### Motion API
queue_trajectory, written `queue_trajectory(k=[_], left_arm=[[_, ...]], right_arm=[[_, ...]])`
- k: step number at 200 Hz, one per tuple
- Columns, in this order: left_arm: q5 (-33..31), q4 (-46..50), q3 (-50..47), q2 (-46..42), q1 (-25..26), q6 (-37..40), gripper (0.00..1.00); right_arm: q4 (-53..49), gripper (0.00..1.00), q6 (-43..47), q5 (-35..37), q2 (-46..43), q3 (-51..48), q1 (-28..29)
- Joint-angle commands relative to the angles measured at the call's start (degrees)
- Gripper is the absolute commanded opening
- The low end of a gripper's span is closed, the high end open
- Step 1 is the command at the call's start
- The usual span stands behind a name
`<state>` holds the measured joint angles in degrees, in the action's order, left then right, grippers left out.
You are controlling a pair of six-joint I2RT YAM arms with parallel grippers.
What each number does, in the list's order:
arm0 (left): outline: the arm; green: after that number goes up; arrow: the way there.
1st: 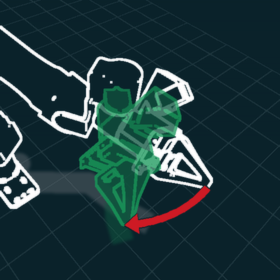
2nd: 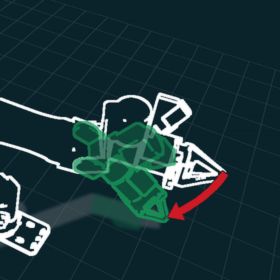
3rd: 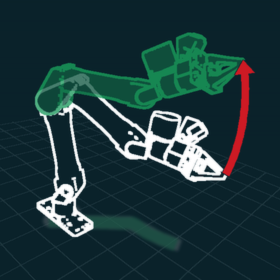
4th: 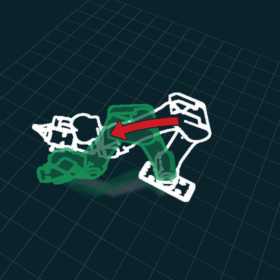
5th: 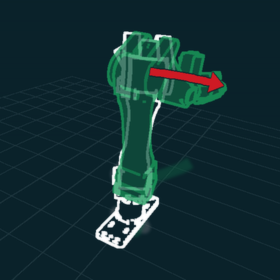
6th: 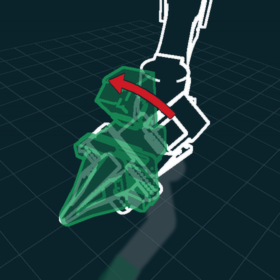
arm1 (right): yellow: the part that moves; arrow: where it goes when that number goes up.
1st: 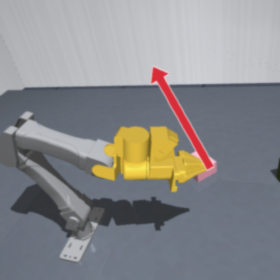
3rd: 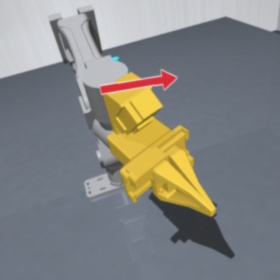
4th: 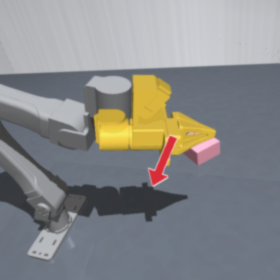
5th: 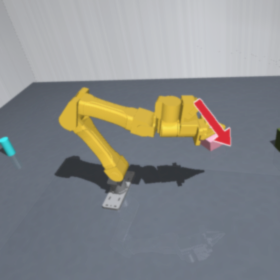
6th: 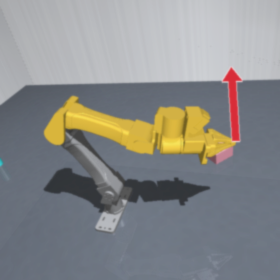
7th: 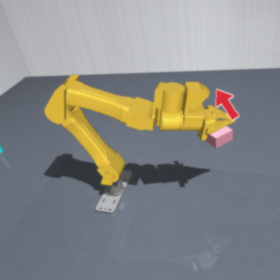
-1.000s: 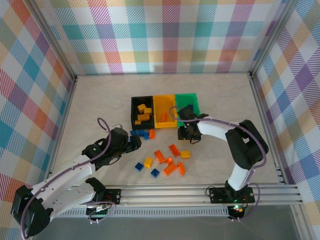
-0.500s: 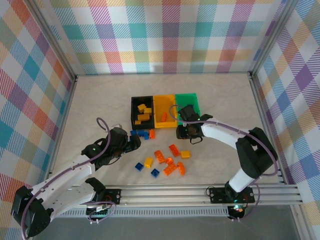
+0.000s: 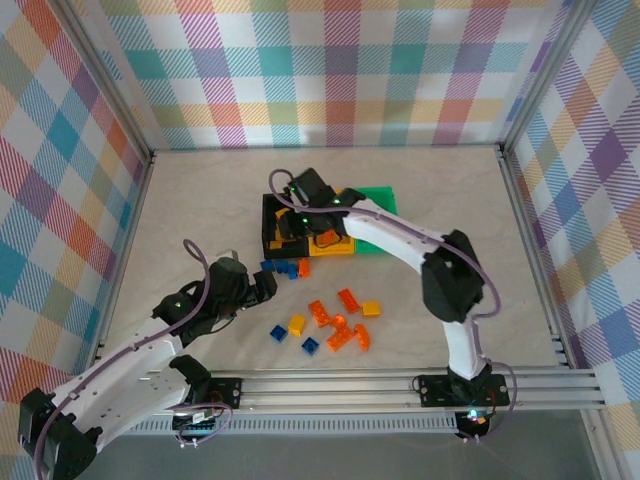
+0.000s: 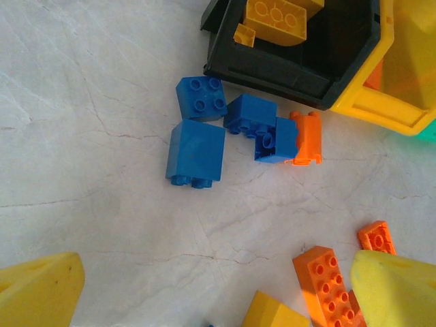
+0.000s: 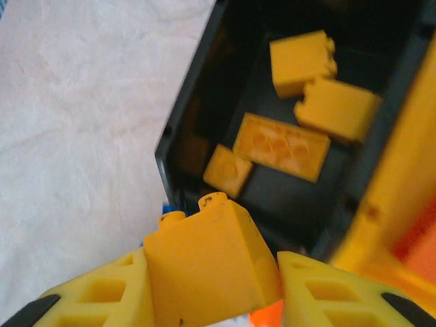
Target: Sort the legos into containers by color
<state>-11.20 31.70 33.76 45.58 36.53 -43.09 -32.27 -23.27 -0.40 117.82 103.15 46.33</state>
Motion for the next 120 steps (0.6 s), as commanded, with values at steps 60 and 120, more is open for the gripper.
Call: queue_trajectory(k=[60, 120], left_arm=[[2.2, 2.1, -0.6, 0.7, -1.3, 1.4, 1.0], [3.8, 1.8, 0.0, 0.9, -1.4, 2.4, 1.0]], right_arm=[[-15.1, 0.52, -2.6, 4.8, 18.0, 26.0, -0.5], [-11.9, 0.73, -1.7, 4.9, 14.2, 24.7, -0.5]])
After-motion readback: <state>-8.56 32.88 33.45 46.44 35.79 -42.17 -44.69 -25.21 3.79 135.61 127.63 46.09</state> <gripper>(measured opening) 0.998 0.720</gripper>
